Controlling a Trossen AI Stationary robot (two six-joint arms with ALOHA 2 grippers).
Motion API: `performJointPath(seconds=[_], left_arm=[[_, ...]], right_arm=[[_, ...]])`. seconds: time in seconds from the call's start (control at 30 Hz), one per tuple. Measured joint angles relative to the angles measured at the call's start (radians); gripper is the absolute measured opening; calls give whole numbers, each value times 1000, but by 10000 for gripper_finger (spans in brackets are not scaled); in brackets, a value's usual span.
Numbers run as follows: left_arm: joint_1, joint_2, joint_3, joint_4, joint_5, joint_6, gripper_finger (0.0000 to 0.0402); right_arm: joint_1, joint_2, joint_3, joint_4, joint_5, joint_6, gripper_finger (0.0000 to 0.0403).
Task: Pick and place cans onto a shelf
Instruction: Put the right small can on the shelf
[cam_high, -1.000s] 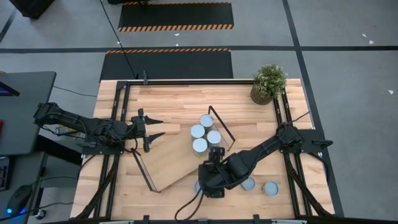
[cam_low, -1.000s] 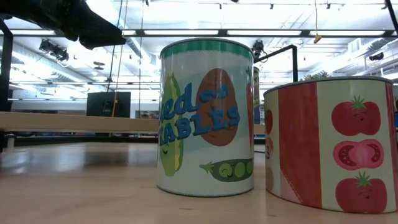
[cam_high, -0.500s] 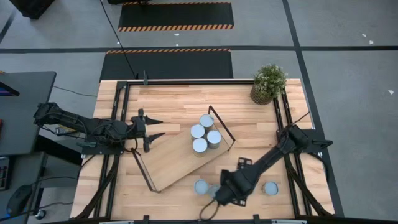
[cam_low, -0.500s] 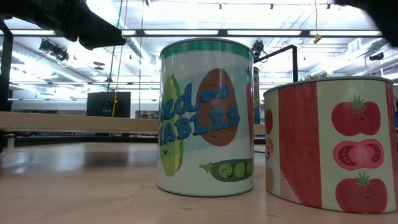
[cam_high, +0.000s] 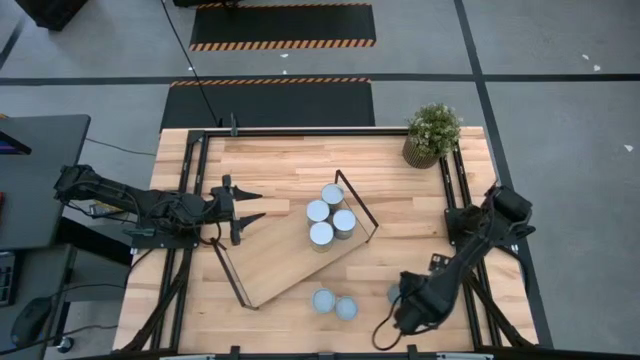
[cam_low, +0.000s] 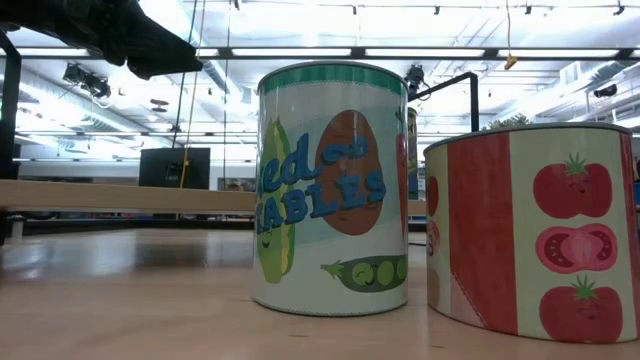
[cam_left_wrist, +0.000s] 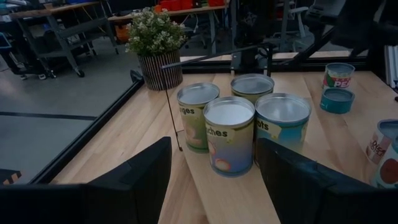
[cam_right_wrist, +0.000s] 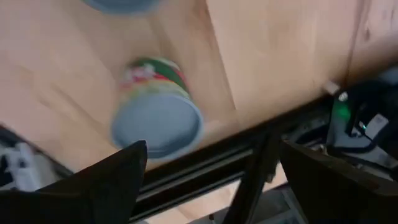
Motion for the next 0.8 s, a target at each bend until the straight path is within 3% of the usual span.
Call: performJointPath(seconds=[0.2, 0.37, 0.63, 0.8], left_arm=[[0, 0, 0, -2, 0, 0, 243], [0, 0, 0, -3, 0, 0, 243], [0, 0, 0, -4, 1, 0, 243], [0, 0, 0, -4, 1, 0, 243]], right_arm=[[12, -3, -66, 38, -131, 69, 373], [52, -66, -68, 111, -43, 208, 373], [128, -186, -211, 314, -35, 486, 373], [151, -203, -317, 440, -67, 546, 376]])
